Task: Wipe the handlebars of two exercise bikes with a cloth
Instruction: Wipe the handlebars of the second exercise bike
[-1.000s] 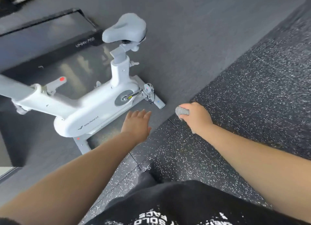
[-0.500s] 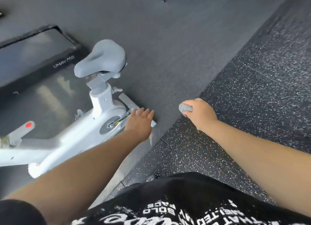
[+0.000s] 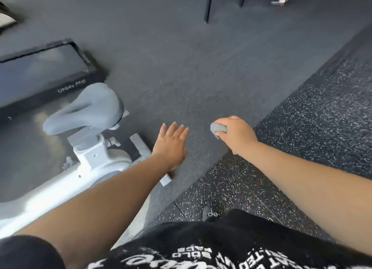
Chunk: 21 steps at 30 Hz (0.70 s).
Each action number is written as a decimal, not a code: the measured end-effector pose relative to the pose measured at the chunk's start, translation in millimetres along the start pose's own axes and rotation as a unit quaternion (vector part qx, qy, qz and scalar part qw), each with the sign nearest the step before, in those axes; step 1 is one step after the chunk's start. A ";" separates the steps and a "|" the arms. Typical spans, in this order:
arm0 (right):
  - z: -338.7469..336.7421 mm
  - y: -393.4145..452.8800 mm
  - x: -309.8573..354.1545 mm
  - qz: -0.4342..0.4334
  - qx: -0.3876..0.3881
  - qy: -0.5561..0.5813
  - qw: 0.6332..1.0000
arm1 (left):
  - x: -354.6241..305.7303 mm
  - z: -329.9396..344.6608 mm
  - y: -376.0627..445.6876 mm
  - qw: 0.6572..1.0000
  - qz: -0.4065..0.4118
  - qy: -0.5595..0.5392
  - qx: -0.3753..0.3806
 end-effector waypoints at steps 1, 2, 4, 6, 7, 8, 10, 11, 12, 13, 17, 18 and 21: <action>-6.4 16.3 -6.7 -0.008 0.003 0.000 1.000 | -1.7 -5.8 15.8 1.000 -0.006 0.002 -0.004; -12.2 32.2 -11.9 -0.016 0.005 -0.002 1.000 | -0.8 -12.3 30.3 1.000 -0.017 0.004 -0.007; -21.1 63.2 -15.8 -0.038 0.009 -0.006 0.999 | 7.9 -25.1 55.6 0.999 -0.044 0.008 -0.009; -24.7 92.8 -10.3 -0.065 0.013 -0.002 0.998 | 23.2 -32.7 73.9 0.997 -0.071 0.005 -0.012; -24.4 107.9 -5.5 -0.078 0.015 0.000 0.997 | 31.7 -35.0 81.2 0.996 -0.083 0.008 -0.012; -23.5 124.0 -0.2 -0.088 0.018 0.001 0.996 | 40.8 -37.4 87.8 0.996 -0.091 0.015 -0.007; -20.8 155.8 14.2 -0.105 0.026 0.003 0.994 | 63.0 -41.9 100.6 0.994 -0.101 0.035 0.006; -19.2 171.8 23.3 -0.117 0.030 0.007 0.993 | 76.3 -42.7 108.2 0.993 -0.106 0.046 0.007; -18.5 187.6 32.9 -0.128 0.032 0.009 0.991 | 89.7 -43.3 116.6 0.992 -0.113 0.058 0.006; -17.8 204.0 41.6 -0.138 0.030 0.008 0.990 | 102.6 -44.5 125.8 0.991 -0.119 0.065 0.008; -13.0 266.4 72.8 -0.165 0.036 0.006 0.986 | 149.7 -50.1 169.5 0.984 -0.164 0.067 0.015; -12.3 281.6 79.4 -0.172 0.038 0.003 0.984 | 159.6 -50.1 179.3 0.983 -0.171 0.065 0.019; -12.7 323.1 93.0 -0.187 0.041 -0.005 0.981 | 178.8 -45.0 202.8 0.983 -0.163 0.072 0.039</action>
Point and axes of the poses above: each hand's wrist, its own y-axis towards the middle knuckle, its own z-axis out of the palm, x = y × z, the point moved 4 cm from there along y, towards the middle knuckle, and after that the axes turned 3 degrees about -x, right-handed, at the moved point
